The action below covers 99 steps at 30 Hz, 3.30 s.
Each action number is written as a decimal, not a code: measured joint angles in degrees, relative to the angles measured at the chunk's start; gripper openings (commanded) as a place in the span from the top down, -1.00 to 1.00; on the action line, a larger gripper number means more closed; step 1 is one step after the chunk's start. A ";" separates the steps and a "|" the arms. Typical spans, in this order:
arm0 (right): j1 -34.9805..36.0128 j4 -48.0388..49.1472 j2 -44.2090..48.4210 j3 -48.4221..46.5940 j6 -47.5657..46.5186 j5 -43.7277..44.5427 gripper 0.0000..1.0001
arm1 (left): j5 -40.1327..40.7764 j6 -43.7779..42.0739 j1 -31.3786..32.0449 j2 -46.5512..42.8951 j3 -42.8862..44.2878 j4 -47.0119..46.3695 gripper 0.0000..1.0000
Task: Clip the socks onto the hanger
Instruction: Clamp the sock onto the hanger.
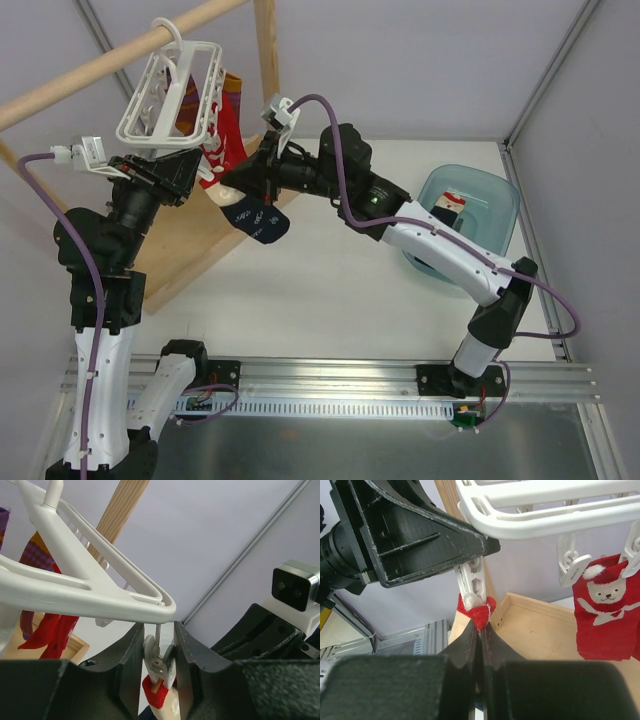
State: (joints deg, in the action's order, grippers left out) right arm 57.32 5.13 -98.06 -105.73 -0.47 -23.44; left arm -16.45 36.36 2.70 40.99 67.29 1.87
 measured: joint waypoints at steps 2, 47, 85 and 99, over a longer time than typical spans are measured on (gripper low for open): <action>0.00 -0.04 0.00 -0.44 -0.13 0.02 0.99 | -0.07 0.00 0.00 0.00 0.00 -0.04 0.98; -0.44 -2.03 -4.02 -6.56 -0.20 0.28 0.88 | -0.02 -3.17 1.84 -3.28 -0.52 2.64 -0.94; -11.39 -8.41 -4.98 -8.22 5.92 -1.66 0.97 | 18.67 -10.14 1.73 9.57 21.55 31.12 -0.66; -11.61 -7.87 -5.20 -8.48 6.25 -2.82 0.95 | 10.95 -12.35 1.70 13.38 20.85 25.31 0.00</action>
State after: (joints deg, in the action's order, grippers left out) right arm 45.71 -2.74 -103.26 -114.21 5.78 -26.26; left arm -5.50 24.01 4.40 54.37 88.14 27.18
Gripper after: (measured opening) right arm 0.043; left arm 0.580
